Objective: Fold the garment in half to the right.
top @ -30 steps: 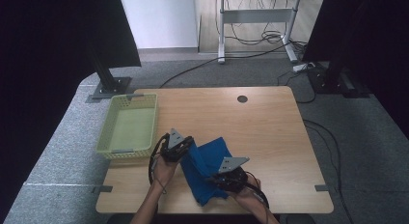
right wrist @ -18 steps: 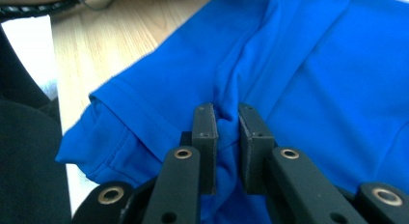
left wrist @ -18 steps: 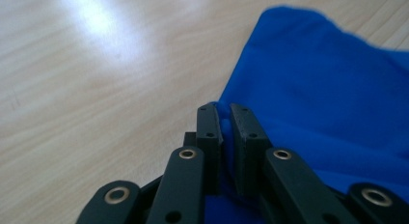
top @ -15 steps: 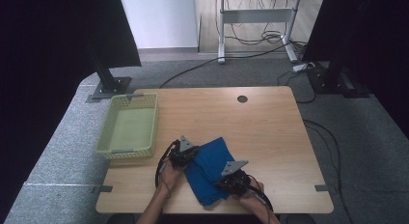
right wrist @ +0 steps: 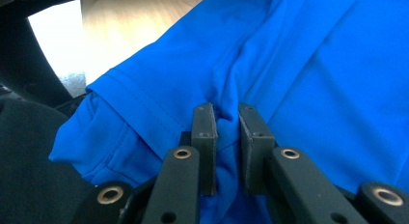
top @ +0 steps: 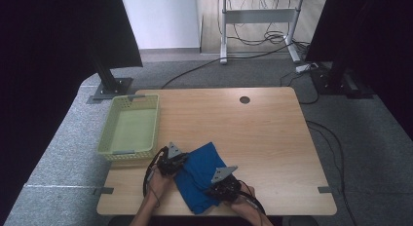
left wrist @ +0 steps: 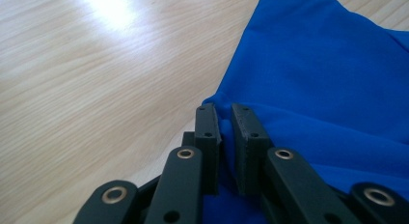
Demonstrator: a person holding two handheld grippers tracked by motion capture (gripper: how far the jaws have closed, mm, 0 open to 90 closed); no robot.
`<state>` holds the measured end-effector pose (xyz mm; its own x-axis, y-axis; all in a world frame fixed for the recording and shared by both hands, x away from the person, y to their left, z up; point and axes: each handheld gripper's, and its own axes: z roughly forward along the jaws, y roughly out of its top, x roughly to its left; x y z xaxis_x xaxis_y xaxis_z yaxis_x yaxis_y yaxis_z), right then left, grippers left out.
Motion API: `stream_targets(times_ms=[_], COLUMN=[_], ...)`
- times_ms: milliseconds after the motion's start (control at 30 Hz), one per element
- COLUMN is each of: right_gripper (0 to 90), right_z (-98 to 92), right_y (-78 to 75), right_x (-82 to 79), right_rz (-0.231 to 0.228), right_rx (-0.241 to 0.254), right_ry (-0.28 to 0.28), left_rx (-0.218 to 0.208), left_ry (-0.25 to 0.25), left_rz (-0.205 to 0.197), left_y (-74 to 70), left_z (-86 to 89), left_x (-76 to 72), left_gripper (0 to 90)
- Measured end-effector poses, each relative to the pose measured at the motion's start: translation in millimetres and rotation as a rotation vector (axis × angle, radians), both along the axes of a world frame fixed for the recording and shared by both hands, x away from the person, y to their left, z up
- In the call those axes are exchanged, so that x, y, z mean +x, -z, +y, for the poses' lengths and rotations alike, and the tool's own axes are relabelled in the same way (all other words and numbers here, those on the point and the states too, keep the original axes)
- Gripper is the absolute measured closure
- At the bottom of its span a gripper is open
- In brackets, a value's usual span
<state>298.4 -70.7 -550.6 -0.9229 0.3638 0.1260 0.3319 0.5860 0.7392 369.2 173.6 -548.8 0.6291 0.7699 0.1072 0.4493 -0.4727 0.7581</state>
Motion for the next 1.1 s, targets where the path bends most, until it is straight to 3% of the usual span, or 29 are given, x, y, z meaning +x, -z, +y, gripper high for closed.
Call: stream_targets(times_ms=[233, 267, 333, 433, 500, 567, 600, 633, 667, 867, 900, 933, 967, 1000, 1033, 1100], right_gripper=[78.9, 78.9, 79.3, 79.3, 79.3, 79.3, 79.3, 79.3, 79.3, 79.2, 79.2, 79.2, 79.2, 79.2, 79.2, 79.2], right_z=[9.9, 9.9, 7.9, 6.2, -2.5, -5.2, -5.2, -5.2, -21.1, -28.7, -28.7, -28.7, -33.9, -33.9, -37.6, -38.6], right_y=[0.7, 0.7, -6.9, -11.1, -28.9, -33.5, -33.5, -33.5, -50.1, -47.4, -47.4, -47.4, -31.7, -31.7, -21.3, -18.8], right_x=[-2.0, -2.0, -2.0, -2.2, -3.5, -3.9, -3.9, -3.9, -3.7, -0.7, -0.7, -0.7, 4.4, 4.4, 7.6, 8.2], right_rz=[0.005, 0.005, 0.007, 0.005, -0.026, -0.034, -0.034, -0.034, -0.069, -0.072, -0.072, -0.072, -0.061, -0.061, -0.036, -0.029], right_rx=[0.014, 0.014, 0.060, 0.075, 0.125, 0.136, 0.136, 0.136, 0.158, 0.131, 0.131, 0.131, 0.069, 0.069, 0.042, 0.035], right_ry=[-0.024, -0.024, -0.019, -0.015, -0.004, 0.000, 0.000, 0.000, 0.032, 0.057, 0.057, 0.057, 0.082, 0.082, 0.094, 0.097], left_rx=[-0.003, 0.001, -0.016, -0.036, -0.051, -0.051, -0.076, -0.076, -0.094, -0.089, -0.121, -0.121, -0.121, -0.106, -0.108, -0.108], left_ry=[-0.020, -0.023, -0.023, -0.017, -0.002, -0.002, 0.015, 0.015, 0.031, 0.038, 0.042, 0.042, 0.042, 0.051, 0.052, 0.052], left_rz=[0.005, -0.033, -0.065, -0.093, -0.141, -0.141, -0.184, -0.184, -0.202, -0.191, -0.129, -0.129, -0.129, -0.096, -0.088, -0.088], left_y=[-0.9, -5.7, -13.7, -22.7, -39.8, -39.8, -52.8, -52.8, -54.8, -48.3, -27.4, -27.4, -27.4, -15.4, -12.4, -12.4], left_z=[4.2, 1.7, -0.7, -3.7, -10.7, -10.7, -17.4, -17.4, -25.0, -29.3, -31.7, -31.7, -31.7, -32.6, -32.9, -32.9], left_x=[-1.2, -0.3, 0.5, 1.4, 2.6, 2.6, 4.4, 4.4, 7.9, 12.1, 23.0, 23.0, 23.0, 27.4, 28.4, 28.4], left_gripper=[82.0, 82.0, 83.7, 84.0, 84.0, 84.0, 84.0, 84.0, 84.0, 83.8, 83.8, 82.9, 82.9, 82.9, 82.4, 82.2])
